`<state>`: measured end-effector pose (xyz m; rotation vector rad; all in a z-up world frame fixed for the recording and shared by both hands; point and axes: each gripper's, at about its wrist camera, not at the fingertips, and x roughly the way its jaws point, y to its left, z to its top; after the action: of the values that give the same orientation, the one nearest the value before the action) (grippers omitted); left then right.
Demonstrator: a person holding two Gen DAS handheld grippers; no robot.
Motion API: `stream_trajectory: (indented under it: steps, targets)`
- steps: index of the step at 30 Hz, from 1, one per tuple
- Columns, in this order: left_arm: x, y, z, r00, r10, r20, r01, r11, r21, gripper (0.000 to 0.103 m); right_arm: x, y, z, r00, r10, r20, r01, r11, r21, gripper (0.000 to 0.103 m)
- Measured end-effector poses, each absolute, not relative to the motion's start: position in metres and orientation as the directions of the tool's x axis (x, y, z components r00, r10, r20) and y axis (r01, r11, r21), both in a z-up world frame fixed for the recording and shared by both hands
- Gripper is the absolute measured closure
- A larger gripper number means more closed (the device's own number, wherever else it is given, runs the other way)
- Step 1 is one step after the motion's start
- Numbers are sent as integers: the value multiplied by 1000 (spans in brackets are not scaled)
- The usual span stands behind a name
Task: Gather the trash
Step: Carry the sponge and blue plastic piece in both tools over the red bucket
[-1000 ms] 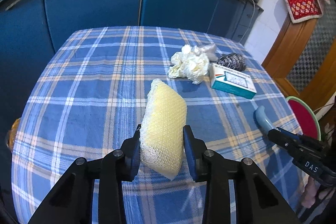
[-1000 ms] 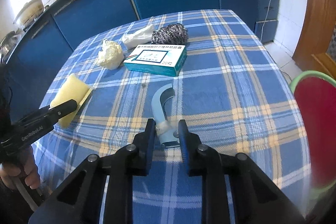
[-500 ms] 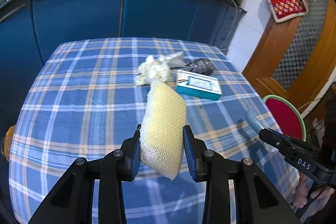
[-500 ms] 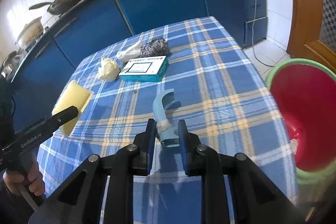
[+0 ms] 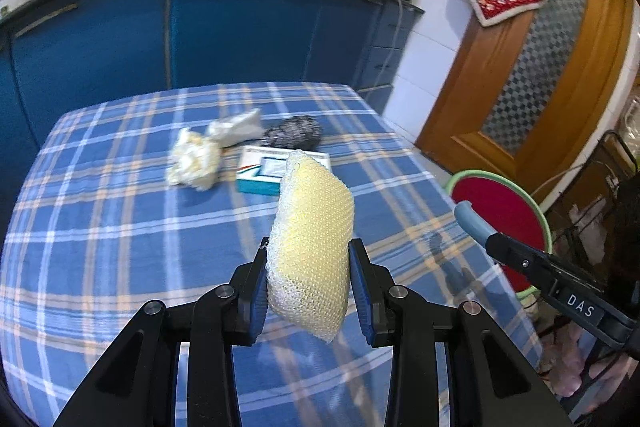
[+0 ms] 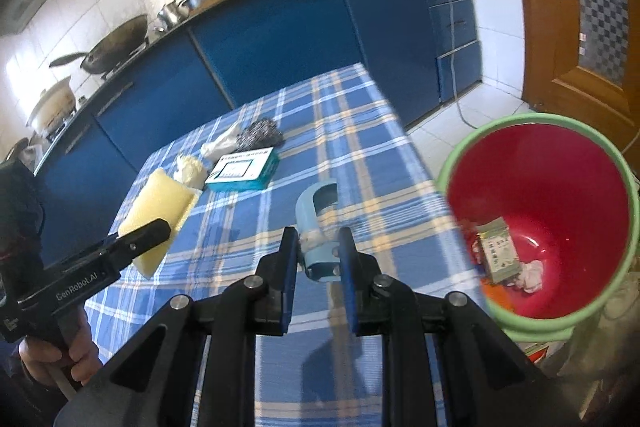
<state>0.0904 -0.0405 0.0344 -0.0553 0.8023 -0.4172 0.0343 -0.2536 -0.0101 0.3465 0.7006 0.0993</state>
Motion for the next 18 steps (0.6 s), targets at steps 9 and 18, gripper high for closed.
stream_trajectory:
  steps: [9,18]
  targets:
    - [93,-90,45,591,-433,-680,441,880,-177,66,22,-291,-6,789,145,-598,106,926,363,80]
    - [95,-142,50,555,-479,-680,527,835,-158,66,14,-324,-11,794,100,-600,179,904,388,80]
